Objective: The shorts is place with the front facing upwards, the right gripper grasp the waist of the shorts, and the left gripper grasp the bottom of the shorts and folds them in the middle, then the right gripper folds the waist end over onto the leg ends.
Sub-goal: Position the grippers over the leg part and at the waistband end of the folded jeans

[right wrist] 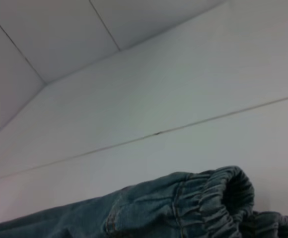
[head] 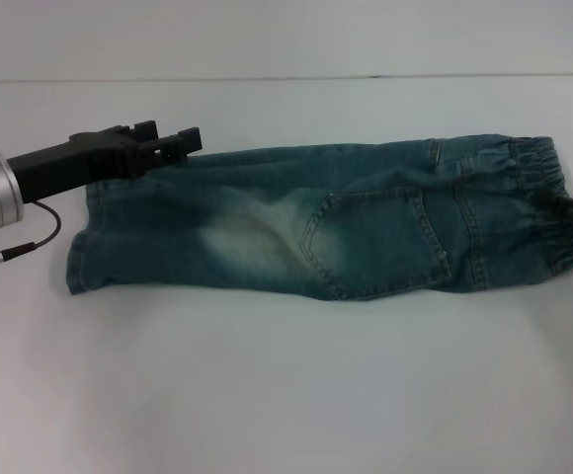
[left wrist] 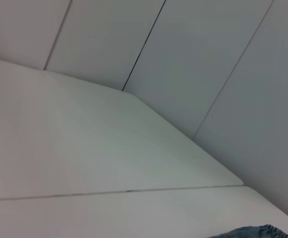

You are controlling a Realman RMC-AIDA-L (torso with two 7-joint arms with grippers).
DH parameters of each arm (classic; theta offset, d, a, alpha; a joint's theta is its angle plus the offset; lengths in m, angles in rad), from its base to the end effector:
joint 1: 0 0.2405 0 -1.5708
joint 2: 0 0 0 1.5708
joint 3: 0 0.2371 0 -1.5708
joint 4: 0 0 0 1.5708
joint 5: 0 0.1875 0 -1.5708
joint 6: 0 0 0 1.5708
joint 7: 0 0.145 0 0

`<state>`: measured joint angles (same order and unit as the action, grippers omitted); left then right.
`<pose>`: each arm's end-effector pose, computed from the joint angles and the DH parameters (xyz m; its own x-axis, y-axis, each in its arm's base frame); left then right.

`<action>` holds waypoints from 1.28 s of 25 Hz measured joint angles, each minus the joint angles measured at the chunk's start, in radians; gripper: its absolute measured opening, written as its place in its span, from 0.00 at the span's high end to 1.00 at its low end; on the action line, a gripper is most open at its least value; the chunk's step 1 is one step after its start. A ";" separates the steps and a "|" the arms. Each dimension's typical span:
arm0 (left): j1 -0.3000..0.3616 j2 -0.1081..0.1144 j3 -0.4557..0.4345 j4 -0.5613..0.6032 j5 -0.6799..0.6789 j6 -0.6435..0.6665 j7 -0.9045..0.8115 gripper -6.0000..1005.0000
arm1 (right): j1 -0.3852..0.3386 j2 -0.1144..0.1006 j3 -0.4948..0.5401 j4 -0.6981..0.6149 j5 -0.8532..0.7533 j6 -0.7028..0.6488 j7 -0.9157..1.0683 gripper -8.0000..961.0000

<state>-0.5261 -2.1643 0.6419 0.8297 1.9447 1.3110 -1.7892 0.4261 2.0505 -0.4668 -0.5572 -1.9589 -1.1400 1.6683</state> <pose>-0.2270 0.3435 0.0243 0.5331 0.5140 0.6721 0.7850 -0.5967 -0.1663 0.3316 0.3140 0.0434 0.3694 -0.5808 -0.7254 -0.9279 -0.2723 -0.2545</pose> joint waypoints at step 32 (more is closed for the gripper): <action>-0.027 -0.011 0.148 -0.388 -0.401 -0.015 0.786 0.42 | 0.044 -0.027 -0.001 -0.013 -0.026 -0.212 0.057 0.88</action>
<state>-0.5533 -2.1752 0.7895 0.4416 1.5436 1.2959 -1.0035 0.4699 2.0233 -0.4676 -0.5697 -1.9851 -1.3523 1.7256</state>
